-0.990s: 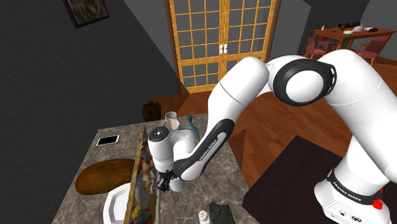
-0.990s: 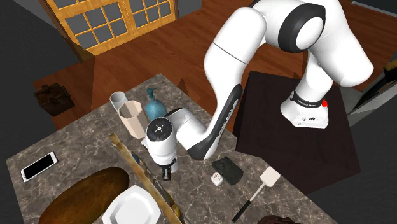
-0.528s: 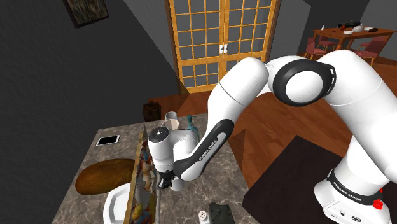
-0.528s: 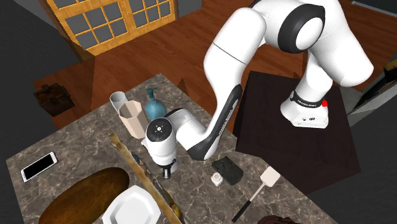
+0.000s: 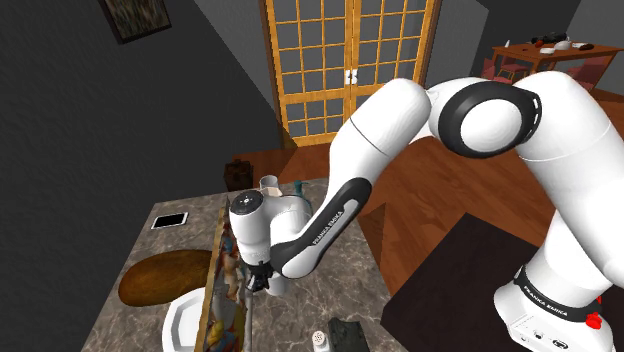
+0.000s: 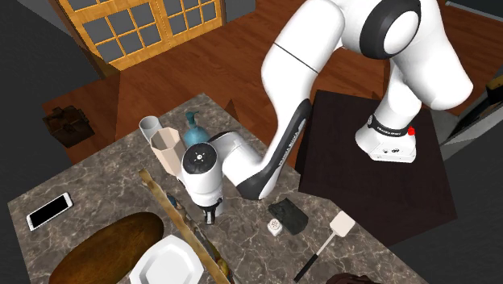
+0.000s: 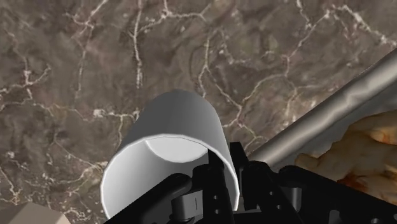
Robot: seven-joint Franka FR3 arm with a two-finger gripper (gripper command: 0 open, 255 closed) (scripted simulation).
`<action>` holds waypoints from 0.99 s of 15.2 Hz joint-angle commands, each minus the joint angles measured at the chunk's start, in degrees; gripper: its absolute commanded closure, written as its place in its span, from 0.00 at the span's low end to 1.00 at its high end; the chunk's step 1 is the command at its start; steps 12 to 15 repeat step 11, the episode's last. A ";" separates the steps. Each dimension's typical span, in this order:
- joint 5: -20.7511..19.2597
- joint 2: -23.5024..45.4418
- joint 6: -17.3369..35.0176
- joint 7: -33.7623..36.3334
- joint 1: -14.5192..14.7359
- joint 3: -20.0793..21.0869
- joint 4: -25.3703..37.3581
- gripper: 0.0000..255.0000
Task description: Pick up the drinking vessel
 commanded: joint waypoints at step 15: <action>2.30 -5.93 -4.32 -1.65 -1.68 2.22 -1.60 1.00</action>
